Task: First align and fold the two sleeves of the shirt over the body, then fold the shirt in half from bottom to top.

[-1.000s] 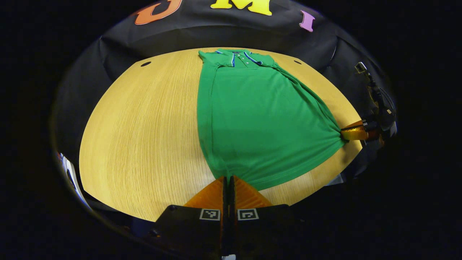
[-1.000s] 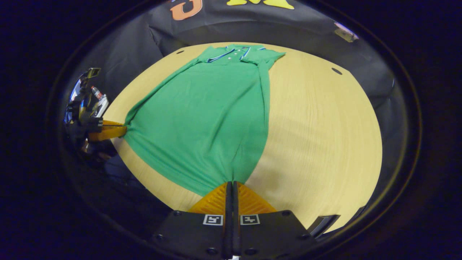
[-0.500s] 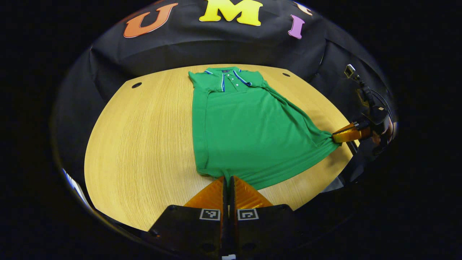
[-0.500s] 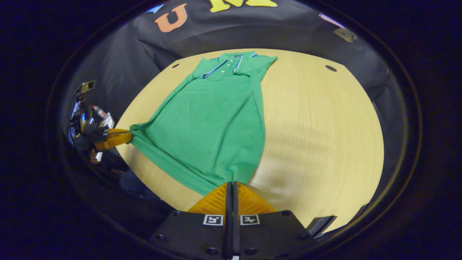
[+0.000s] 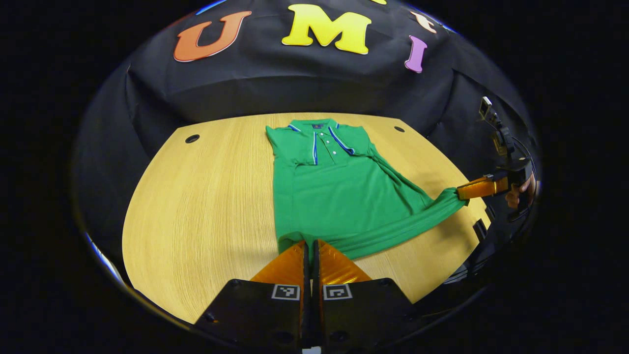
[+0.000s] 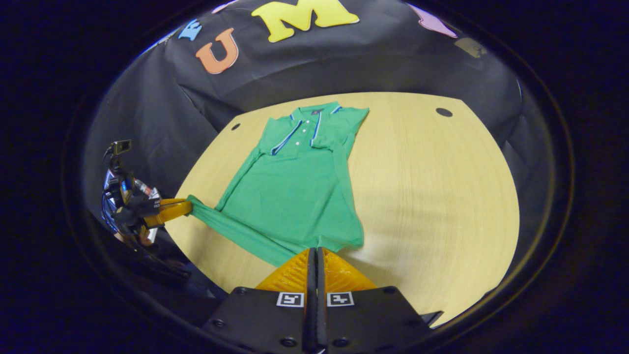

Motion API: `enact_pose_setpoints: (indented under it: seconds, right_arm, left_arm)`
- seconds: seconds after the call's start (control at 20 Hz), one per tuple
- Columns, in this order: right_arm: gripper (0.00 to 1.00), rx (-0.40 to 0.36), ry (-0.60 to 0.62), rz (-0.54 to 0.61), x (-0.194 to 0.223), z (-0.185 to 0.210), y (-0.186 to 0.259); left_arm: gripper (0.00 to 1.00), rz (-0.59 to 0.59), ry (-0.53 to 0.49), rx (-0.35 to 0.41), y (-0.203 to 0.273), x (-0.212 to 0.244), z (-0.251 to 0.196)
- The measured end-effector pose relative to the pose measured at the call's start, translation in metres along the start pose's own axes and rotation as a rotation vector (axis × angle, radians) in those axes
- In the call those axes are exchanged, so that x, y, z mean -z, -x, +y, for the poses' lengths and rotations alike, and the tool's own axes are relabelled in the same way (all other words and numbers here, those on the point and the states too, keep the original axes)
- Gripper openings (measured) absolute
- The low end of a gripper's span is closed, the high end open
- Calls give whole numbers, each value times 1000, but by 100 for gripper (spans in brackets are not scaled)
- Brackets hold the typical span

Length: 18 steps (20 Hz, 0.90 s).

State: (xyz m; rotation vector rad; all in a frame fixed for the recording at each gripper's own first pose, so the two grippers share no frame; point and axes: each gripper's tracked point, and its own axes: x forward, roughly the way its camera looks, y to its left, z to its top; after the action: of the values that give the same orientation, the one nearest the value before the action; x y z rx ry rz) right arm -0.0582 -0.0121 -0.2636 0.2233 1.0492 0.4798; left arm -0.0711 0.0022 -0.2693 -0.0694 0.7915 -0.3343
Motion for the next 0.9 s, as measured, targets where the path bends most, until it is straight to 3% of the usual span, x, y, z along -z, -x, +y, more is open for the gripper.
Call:
enact_pose_setpoints:
  seconds: [0.35, 0.9]
  right_arm:
    - [2, -24, -42, -68, -54, -1, 3]
    - [2, -45, -42, -176, -156, 0, 6]
  left_arm:
    - [3, -49, -21, -14, -2, -41, 5]
    - [3, -182, 41, -47, -15, -133, 28]
